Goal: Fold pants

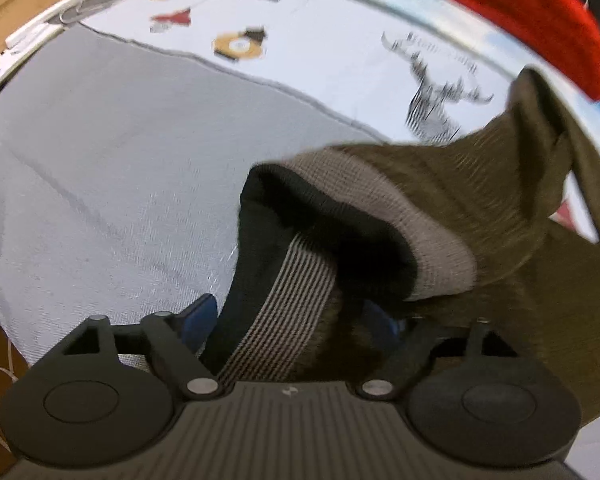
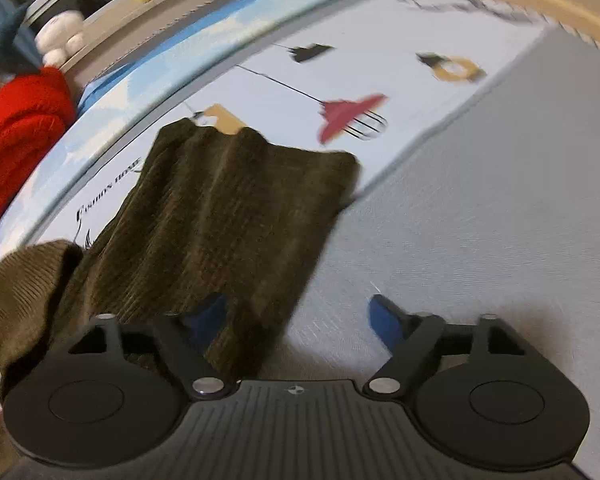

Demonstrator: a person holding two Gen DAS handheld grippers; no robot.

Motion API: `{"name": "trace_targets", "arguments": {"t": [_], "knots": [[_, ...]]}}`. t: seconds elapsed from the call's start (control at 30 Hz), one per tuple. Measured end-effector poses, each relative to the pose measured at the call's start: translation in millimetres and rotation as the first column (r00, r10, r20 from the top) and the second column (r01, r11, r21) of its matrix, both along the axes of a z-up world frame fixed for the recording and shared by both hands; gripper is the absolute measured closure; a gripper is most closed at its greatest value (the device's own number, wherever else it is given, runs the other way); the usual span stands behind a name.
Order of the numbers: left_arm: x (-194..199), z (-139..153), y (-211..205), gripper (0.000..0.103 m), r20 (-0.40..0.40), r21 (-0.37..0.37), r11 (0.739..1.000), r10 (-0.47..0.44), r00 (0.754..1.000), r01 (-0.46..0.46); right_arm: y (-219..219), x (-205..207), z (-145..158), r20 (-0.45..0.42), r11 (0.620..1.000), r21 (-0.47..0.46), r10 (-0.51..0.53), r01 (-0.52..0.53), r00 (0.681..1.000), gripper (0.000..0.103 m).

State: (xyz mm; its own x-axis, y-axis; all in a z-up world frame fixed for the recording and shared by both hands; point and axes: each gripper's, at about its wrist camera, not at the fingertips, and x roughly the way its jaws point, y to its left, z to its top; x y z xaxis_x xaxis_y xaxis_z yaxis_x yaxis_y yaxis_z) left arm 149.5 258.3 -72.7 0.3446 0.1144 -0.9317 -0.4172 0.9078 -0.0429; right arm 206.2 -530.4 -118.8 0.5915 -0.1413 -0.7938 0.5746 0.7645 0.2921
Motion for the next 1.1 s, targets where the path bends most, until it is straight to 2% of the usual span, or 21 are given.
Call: {"name": "trace_targets", "arguments": {"t": [0.13, 0.2, 0.23, 0.27, 0.33, 0.4, 0.47, 0.53, 0.6, 0.73, 0.87, 0.97, 1.07, 1.1], "knots": [[11, -18, 2, 0.016, -0.072, -0.003, 1.000, -0.022, 0.997, 0.021, 12, 20, -2, -0.018, 0.993, -0.099, 0.066, -0.068, 0.998, 0.016], [16, -24, 3, 0.015, -0.087, 0.004, 1.000, -0.019, 0.996, 0.019, 17, 25, -2, -0.027, 0.987, -0.135, 0.090, -0.093, 0.996, 0.025], [18, -26, 4, 0.015, -0.095, 0.005, 1.000, -0.015, 0.995, 0.016, 18, 26, -2, -0.031, 0.982, -0.156, 0.100, -0.103, 0.995, 0.043], [20, -28, 4, 0.015, -0.100, 0.007, 1.000, -0.012, 0.995, 0.013, 20, 27, 0, -0.035, 0.977, -0.181, 0.111, -0.116, 0.993, 0.070], [21, -28, 3, 0.016, -0.100, 0.018, 1.000, -0.010, 0.995, 0.011, 16, 24, 4, -0.026, 0.979, -0.171, 0.111, -0.114, 0.993, 0.094], [21, -25, -2, 0.019, -0.101, 0.040, 0.999, -0.019, 0.995, 0.023, 3, 17, 11, 0.005, 0.991, -0.118, 0.068, -0.067, 0.998, 0.096], [19, -21, -8, 0.028, -0.100, 0.066, 0.997, -0.039, 0.994, 0.046, -7, 7, 18, 0.016, 0.995, -0.096, 0.036, -0.034, 0.999, 0.097], [24, -19, -17, 0.040, -0.103, 0.105, 0.992, -0.060, 0.993, 0.071, -11, -2, 24, 0.010, 0.993, -0.107, 0.044, -0.043, 0.999, 0.097], [21, -15, -23, 0.046, -0.108, 0.121, 0.988, -0.084, 0.991, 0.097, -18, -14, 32, 0.005, 0.991, -0.126, 0.044, -0.043, 0.999, 0.098], [14, -6, -41, 0.057, -0.102, 0.108, 0.979, -0.160, 0.982, 0.171, -41, -49, 44, -0.019, 0.991, -0.133, -0.004, 0.002, 1.000, 0.098], [1, 5, -66, 0.064, -0.083, 0.066, 0.954, -0.285, 0.955, 0.291, -67, -90, 51, -0.070, 0.982, -0.171, -0.090, 0.077, 0.993, 0.101], [-7, 8, -78, 0.068, -0.082, 0.066, 0.925, -0.369, 0.926, 0.375, -89, -121, 47, -0.126, 0.980, -0.138, -0.162, 0.144, 0.979, 0.101], [-18, 12, -77, 0.072, -0.093, 0.097, 0.903, -0.411, 0.907, 0.419, -95, -140, 41, -0.178, 0.989, -0.098, -0.125, 0.109, 0.976, 0.101], [-18, 13, -75, 0.092, -0.105, 0.119, 0.902, -0.405, 0.908, 0.416, -92, -142, 39, -0.200, 0.993, -0.092, -0.086, 0.069, 0.976, 0.101]]}}
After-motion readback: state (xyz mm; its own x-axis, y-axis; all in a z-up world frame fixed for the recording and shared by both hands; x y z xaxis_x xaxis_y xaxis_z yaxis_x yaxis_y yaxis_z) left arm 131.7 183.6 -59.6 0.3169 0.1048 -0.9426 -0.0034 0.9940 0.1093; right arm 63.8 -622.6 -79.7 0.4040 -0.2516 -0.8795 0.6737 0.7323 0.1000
